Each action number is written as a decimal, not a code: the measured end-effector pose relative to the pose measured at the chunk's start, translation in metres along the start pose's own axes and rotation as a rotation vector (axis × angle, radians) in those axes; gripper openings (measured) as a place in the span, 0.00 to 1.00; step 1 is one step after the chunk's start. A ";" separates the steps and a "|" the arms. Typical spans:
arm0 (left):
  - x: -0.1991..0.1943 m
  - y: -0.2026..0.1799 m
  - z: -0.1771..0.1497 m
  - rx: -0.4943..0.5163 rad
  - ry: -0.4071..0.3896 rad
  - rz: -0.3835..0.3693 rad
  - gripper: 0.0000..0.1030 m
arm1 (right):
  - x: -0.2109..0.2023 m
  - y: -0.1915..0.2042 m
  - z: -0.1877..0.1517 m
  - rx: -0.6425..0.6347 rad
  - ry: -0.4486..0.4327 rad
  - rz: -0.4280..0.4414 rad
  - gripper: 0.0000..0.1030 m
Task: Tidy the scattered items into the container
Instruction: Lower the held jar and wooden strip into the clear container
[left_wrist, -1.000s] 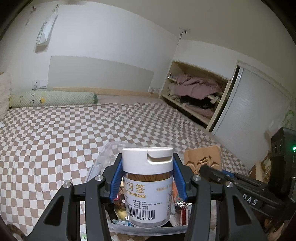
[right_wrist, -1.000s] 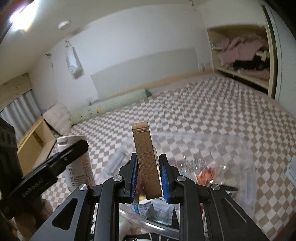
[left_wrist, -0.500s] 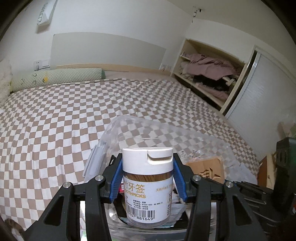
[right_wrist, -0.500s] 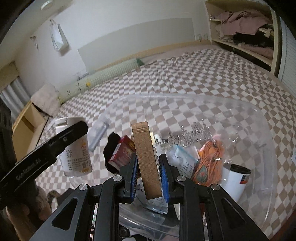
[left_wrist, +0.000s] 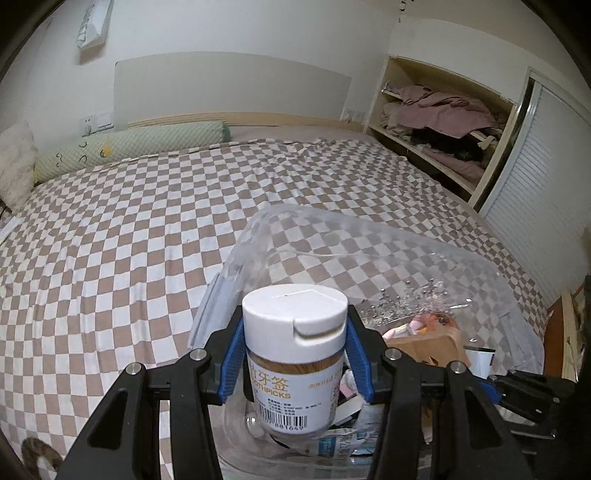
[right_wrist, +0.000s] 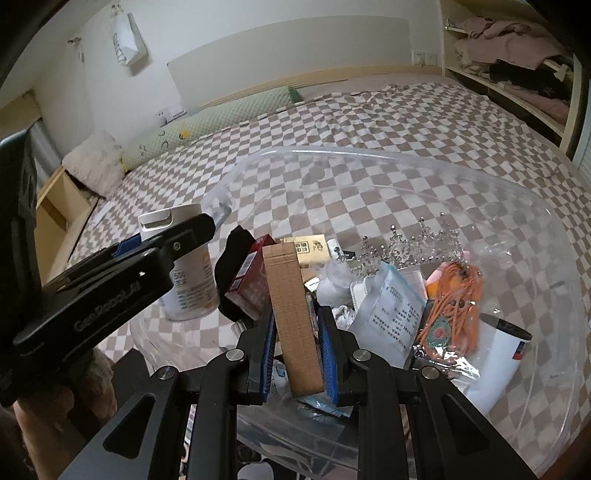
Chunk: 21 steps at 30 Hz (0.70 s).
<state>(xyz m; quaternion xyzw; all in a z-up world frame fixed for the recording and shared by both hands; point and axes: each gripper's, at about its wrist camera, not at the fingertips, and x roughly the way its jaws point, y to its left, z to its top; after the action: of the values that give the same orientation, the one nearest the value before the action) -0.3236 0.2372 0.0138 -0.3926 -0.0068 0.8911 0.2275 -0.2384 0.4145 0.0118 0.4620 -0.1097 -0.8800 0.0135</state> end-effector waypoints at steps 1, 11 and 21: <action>0.002 0.001 -0.001 0.003 0.005 0.006 0.48 | 0.002 0.001 -0.001 -0.005 0.006 -0.004 0.23; 0.016 -0.008 -0.009 0.069 0.044 0.065 0.48 | 0.010 0.004 -0.006 -0.031 0.037 -0.039 0.23; 0.026 -0.018 -0.020 0.144 0.105 0.076 0.48 | 0.016 0.001 -0.004 -0.011 0.068 -0.041 0.23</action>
<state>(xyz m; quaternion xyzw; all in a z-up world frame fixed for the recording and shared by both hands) -0.3180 0.2605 -0.0147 -0.4215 0.0841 0.8754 0.2214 -0.2446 0.4104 -0.0033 0.4937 -0.0948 -0.8644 0.0015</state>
